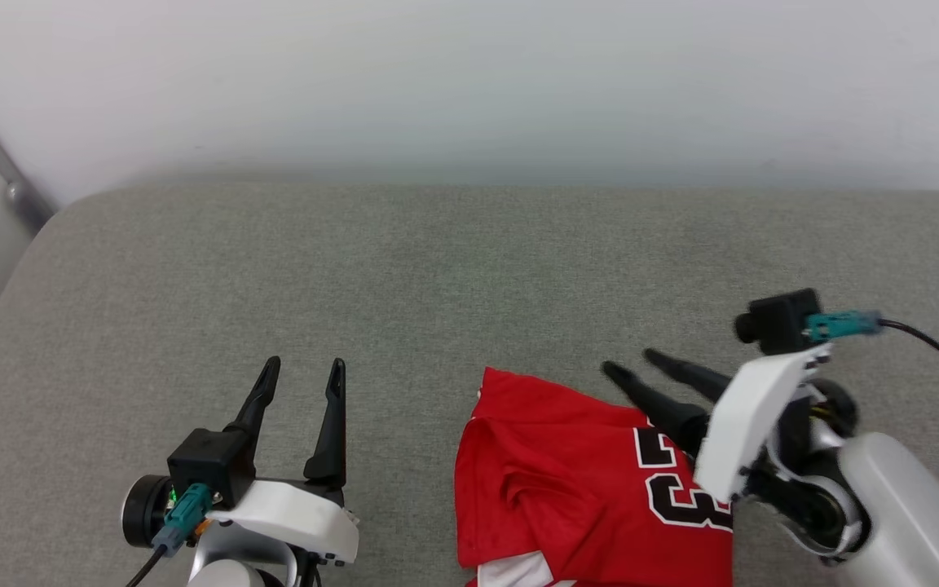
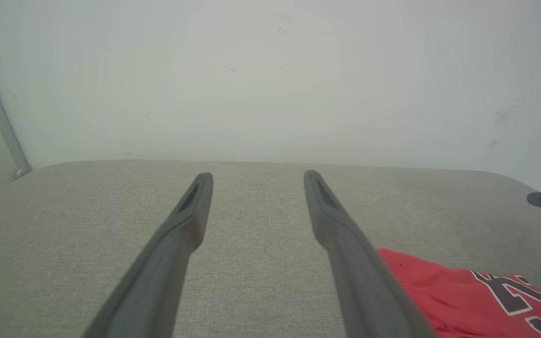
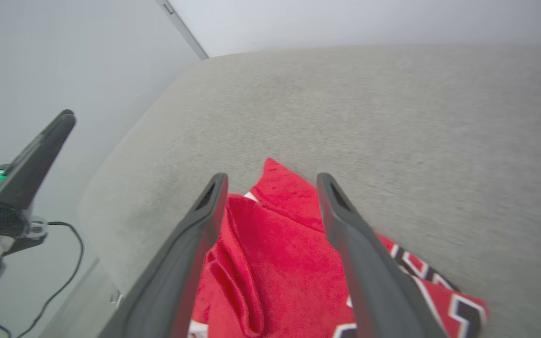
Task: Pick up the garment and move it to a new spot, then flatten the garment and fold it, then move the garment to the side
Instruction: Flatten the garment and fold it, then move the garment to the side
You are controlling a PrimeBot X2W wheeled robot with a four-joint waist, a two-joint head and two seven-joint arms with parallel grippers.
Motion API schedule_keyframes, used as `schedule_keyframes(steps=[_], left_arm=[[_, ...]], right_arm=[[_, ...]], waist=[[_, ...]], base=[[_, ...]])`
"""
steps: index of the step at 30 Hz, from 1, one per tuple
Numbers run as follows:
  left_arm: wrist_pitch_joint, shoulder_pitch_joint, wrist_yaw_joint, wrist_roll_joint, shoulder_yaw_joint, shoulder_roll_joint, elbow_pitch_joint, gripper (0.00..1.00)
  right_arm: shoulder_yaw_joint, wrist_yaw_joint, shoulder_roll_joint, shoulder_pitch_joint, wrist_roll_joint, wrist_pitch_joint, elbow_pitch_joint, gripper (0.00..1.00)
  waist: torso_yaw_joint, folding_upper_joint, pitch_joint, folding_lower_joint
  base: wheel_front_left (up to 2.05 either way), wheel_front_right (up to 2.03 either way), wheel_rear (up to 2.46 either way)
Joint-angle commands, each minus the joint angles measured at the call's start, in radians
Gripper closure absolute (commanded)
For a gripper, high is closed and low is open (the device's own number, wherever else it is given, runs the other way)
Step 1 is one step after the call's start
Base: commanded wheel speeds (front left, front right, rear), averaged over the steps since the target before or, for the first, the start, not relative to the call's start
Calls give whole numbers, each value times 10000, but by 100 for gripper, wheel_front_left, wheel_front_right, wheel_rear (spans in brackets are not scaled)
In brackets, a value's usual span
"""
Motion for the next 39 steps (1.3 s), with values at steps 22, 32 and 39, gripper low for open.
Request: schedule_keyframes(steps=[22,32,39], left_arm=[[-164,721,358,-12,386,332,376,0],[-183,851,467,59,438,356,328,0],[-200,839,488,31,491,281,265,0]], right_arm=[[-5020,-4,535,4352,-6191,-4728,-2534,0],[-4864,-4,858,4631,-6264,-4865,-2708,0],[-5043,-4,888,4679,-5771,-4412,-2473,0]], waist=[[-892,0,-634,0],[-860,0,-634,0],[-804,0,-606,0]], base=[[0,0,0],[0,0,0],[0,0,0]])
